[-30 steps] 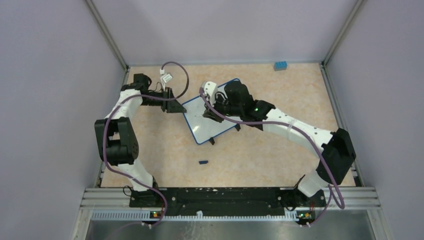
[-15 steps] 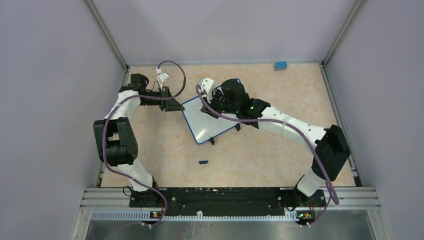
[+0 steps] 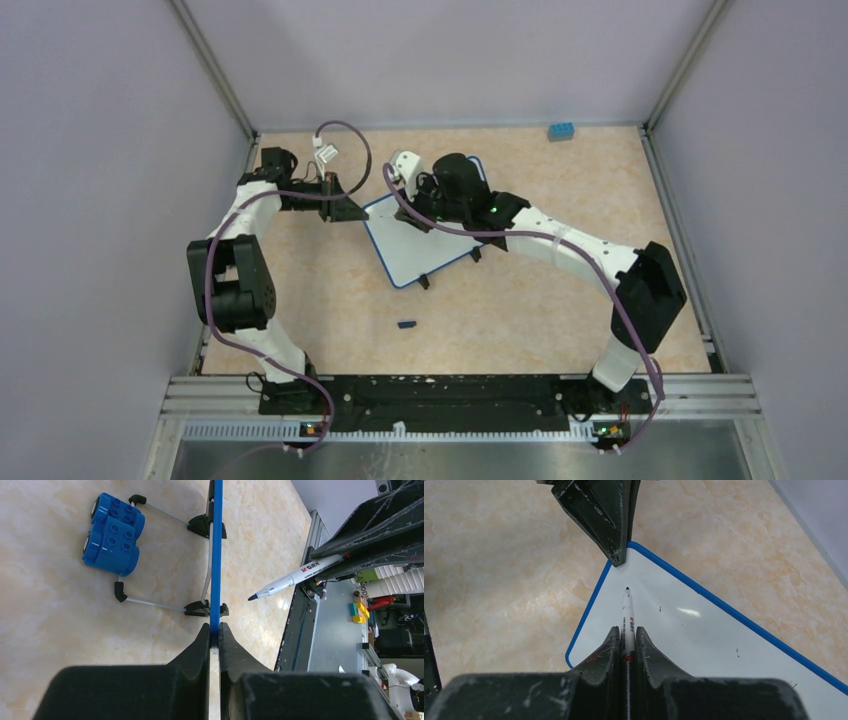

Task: Write a sentence on the whiteboard

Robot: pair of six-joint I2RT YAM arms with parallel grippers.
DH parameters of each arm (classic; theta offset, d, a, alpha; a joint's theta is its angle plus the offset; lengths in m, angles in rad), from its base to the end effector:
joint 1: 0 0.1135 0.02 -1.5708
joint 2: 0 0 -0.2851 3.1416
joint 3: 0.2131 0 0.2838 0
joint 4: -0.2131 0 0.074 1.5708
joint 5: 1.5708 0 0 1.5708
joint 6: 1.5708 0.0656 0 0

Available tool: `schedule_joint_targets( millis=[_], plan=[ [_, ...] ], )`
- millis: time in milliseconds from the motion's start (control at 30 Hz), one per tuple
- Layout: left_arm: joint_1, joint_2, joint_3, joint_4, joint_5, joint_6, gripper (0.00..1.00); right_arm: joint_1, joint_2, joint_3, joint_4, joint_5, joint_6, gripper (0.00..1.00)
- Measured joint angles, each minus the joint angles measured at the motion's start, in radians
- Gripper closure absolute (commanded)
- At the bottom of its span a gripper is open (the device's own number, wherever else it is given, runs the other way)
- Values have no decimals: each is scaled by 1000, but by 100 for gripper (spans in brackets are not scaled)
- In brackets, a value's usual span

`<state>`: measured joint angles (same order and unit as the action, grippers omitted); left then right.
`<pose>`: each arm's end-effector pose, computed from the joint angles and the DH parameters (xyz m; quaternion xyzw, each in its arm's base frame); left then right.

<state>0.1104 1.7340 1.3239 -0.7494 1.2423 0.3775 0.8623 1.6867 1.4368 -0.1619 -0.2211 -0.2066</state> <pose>0.3872 -0.0196 0.2520 0.2238 0.7732 -0.5127 0.2987 0.2904 0.3610 0.3310 -0.4756 0.6849 0.2627 0.4855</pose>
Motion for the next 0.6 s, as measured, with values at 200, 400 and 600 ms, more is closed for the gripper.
schedule_joint_targets(
  millis=[200,400,600],
  plan=[
    [0,0,0,2,0,1,100,0,4,0,-1,4,0,100],
    [0,0,0,2,0,2,100,0,23,17,-4,15,0,100],
    [0,0,-3,2,2,6,100,0,42,26,-3,28,-1,100]
  ],
)
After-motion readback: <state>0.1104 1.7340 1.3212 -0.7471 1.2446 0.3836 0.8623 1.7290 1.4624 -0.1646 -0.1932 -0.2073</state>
